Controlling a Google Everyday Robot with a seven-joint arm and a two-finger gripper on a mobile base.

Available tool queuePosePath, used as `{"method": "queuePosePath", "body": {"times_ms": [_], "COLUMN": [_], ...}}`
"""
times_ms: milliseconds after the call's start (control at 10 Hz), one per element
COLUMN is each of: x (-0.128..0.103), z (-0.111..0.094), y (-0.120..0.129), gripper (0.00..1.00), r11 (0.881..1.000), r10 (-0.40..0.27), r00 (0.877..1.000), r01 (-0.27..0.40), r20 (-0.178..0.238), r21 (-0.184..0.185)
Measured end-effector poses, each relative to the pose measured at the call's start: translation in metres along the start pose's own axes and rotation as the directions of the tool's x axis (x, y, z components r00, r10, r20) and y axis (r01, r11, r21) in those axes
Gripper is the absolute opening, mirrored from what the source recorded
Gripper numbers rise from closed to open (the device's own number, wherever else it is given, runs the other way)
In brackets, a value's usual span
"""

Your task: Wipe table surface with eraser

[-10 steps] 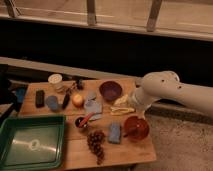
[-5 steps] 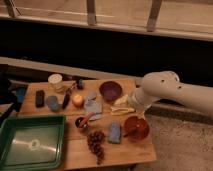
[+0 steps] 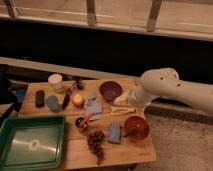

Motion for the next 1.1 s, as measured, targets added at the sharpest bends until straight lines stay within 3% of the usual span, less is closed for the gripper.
{"method": "queuePosePath", "body": {"times_ms": [300, 600, 900, 1100], "x": [-0.021, -0.030, -0.015, 0.007], "z": [-0.007, 0.005, 0.032, 0.055], "y": [0.048, 0.115, 0.192, 0.241], "gripper": [0.78, 0.78, 0.78, 0.78], "r11": [0.996, 0.980, 0.946, 0.913], "r10": [-0.087, -0.191, -0.320, -0.407], "r00": [0.996, 0.982, 0.947, 0.911], "r01": [0.087, 0.191, 0.321, 0.409], "r20": [0.012, 0.000, -0.034, -0.072], "r21": [0.035, 0.055, 0.036, 0.013]}}
